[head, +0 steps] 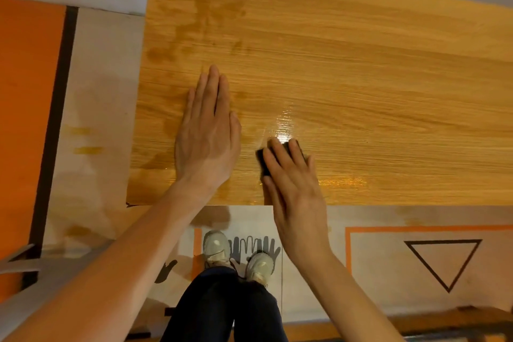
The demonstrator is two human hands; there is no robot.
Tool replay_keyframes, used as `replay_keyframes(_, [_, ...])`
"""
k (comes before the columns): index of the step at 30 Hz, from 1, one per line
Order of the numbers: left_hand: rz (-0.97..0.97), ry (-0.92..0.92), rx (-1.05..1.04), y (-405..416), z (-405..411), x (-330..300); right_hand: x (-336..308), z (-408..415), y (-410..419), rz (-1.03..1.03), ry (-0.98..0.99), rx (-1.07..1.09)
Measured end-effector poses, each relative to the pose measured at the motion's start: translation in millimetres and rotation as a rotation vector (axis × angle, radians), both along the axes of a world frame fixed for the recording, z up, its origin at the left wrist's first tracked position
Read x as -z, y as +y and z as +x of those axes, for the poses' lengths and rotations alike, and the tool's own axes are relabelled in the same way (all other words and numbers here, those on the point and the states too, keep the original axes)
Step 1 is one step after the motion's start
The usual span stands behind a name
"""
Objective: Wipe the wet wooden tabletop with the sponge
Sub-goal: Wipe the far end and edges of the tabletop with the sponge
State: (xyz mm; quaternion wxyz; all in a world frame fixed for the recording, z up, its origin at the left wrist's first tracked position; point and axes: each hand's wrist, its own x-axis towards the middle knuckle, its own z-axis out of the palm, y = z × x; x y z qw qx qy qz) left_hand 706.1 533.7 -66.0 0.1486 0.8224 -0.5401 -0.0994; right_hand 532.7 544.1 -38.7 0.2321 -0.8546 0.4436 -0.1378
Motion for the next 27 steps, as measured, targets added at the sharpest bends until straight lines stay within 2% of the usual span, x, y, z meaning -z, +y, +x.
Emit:
replay_keyframes(8, [-0.047, -0.015, 0.004, 0.8, -2.0, 0.5, 3.0, 74.7, -108.9, -0.026, 0.036, 0.08])
replay_keyframes(11, [-0.069, 0.0, 0.0, 1.8, -2.1, 0.9, 3.9, 59.7, -65.6, -0.022, -0.005, 0.122])
replay_keyframes(14, [-0.104, 0.052, -0.007, 2.9, 0.3, -0.4, 2.9, 35.1, -3.1, -0.02, -0.002, 0.004])
replay_keyframes(18, [-0.085, 0.124, 0.068, 13.4, 9.2, -7.5, -0.7, 16.8, -32.9, 0.008, 0.033, -0.112])
replay_keyframes(20, [-0.07, 0.098, 0.099, 28.9, 15.2, -10.2, -2.5, -9.4, -62.6, 0.007, 0.047, -0.012])
replay_keyframes(24, [-0.041, 0.078, 0.097, 63.4, 20.5, -9.4, -6.1, -77.9, -95.6, -0.007, 0.1, 0.351])
replay_keyframes(27, [-0.045, 0.047, 0.093, 72.5, 17.4, -3.4, -6.1, -63.4, -83.3, -0.008, 0.114, 0.512])
